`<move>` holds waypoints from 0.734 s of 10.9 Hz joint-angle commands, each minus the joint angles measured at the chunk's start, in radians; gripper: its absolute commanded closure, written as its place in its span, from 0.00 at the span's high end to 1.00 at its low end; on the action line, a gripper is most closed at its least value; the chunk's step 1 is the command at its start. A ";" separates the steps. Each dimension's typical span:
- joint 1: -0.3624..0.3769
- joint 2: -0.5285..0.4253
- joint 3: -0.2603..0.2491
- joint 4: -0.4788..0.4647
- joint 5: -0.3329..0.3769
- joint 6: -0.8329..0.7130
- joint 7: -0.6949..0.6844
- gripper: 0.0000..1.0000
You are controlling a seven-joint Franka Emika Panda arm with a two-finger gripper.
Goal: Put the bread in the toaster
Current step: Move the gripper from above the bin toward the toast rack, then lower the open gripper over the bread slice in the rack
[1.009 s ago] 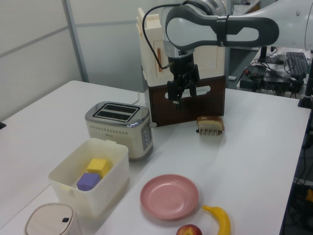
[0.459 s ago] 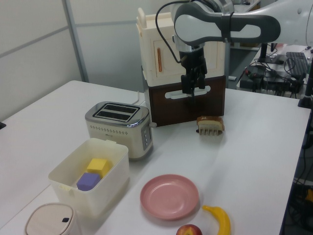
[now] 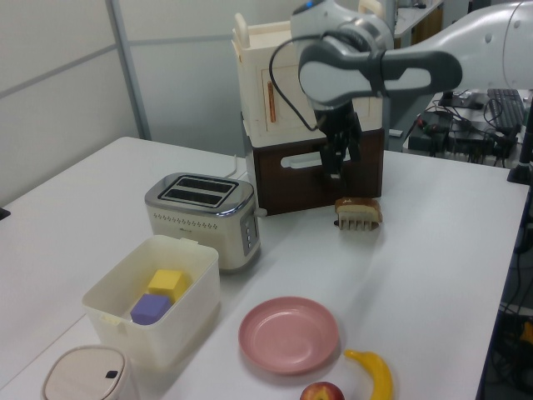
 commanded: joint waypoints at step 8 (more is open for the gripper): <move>-0.127 0.071 -0.002 -0.213 -0.171 0.352 -0.154 0.87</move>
